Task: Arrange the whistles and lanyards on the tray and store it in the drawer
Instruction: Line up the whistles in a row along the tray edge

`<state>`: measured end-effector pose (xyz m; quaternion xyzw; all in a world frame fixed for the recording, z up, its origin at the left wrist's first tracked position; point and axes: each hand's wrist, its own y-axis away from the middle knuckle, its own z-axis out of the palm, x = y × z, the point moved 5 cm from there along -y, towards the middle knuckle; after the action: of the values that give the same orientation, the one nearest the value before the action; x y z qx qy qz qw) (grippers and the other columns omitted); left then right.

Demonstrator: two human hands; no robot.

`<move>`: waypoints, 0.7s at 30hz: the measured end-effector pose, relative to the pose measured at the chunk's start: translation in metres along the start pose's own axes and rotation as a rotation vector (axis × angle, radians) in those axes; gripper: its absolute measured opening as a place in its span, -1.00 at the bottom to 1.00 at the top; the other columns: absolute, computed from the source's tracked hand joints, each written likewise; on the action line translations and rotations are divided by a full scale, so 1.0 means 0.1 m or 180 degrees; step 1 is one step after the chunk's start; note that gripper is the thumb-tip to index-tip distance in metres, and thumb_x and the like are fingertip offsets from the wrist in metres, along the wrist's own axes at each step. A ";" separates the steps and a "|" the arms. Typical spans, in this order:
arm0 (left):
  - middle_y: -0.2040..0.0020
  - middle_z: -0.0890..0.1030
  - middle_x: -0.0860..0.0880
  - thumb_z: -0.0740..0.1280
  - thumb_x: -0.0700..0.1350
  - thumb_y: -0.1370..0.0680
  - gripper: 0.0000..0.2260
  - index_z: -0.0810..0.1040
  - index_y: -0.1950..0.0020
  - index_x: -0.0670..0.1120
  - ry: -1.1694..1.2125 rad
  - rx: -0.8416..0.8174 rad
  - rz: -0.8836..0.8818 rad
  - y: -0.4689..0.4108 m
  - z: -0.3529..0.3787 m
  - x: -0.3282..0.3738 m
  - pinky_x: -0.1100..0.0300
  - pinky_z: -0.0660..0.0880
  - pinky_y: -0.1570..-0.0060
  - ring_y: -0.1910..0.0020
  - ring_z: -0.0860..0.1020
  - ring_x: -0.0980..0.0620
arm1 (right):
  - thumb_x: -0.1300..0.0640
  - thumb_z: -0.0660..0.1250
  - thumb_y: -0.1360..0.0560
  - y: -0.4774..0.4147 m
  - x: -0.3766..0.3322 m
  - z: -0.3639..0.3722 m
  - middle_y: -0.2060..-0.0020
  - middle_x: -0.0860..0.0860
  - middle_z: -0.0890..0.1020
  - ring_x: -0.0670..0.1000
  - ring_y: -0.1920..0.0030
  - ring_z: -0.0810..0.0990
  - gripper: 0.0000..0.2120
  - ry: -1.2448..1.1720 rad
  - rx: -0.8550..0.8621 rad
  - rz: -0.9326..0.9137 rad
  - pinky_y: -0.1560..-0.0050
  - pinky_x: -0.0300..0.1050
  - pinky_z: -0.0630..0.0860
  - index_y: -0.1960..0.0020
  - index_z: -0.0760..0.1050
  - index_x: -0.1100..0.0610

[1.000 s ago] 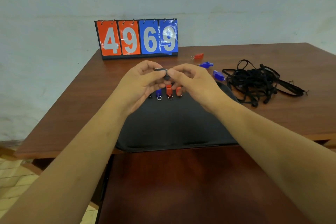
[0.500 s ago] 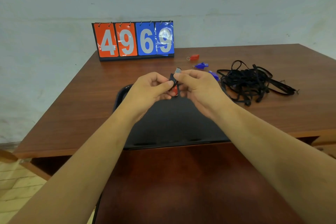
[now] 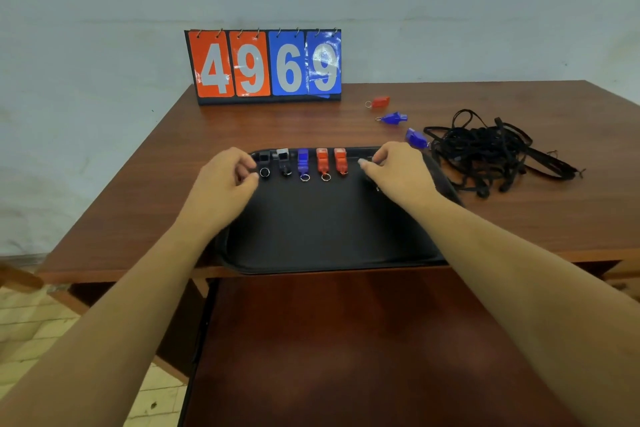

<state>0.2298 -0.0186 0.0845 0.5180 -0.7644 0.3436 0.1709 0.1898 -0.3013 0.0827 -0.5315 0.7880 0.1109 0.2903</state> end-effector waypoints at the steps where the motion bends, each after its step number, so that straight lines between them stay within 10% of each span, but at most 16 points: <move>1: 0.10 0.55 -0.03 0.33 -0.18 -0.55 -0.91 0.51 -0.03 -0.04 0.0026 0.0129 -0.0167 -0.02 -0.01 -0.08 0.30 0.34 0.26 0.25 0.44 0.15 | -0.07 0.35 -0.58 -0.02 -0.02 0.02 0.14 0.00 0.65 -0.05 0.15 0.61 -0.77 0.0097 -0.0026 0.0046 0.04 -0.07 0.57 -0.04 0.55 0.10; 12: -0.15 0.58 -0.10 0.20 -0.25 -0.54 -0.70 0.55 -0.24 -0.14 0.0218 0.0345 -0.0919 -0.12 -0.01 -0.38 0.19 0.36 -0.06 -0.11 0.52 -0.04 | 0.05 0.35 -0.57 -0.10 -0.07 0.13 0.21 0.03 0.60 -0.06 0.25 0.55 -0.84 0.0284 -0.0141 0.0200 0.33 -0.21 0.38 -0.01 0.56 0.15; 21: -0.20 0.54 -0.12 0.17 -0.25 -0.54 -0.69 0.56 -0.23 -0.14 0.0152 0.0297 -0.0858 -0.11 0.01 -0.36 0.21 0.33 -0.04 -0.03 0.45 0.05 | -0.03 0.31 -0.59 -0.24 -0.09 0.23 0.17 0.06 0.62 -0.01 0.24 0.56 -0.77 0.0474 0.0047 0.0334 0.37 -0.16 0.35 -0.07 0.55 0.14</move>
<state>0.2545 0.0024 0.0654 0.6151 -0.6668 0.3650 0.2094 0.2219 -0.2933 0.0719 -0.4941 0.8350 0.0804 0.2286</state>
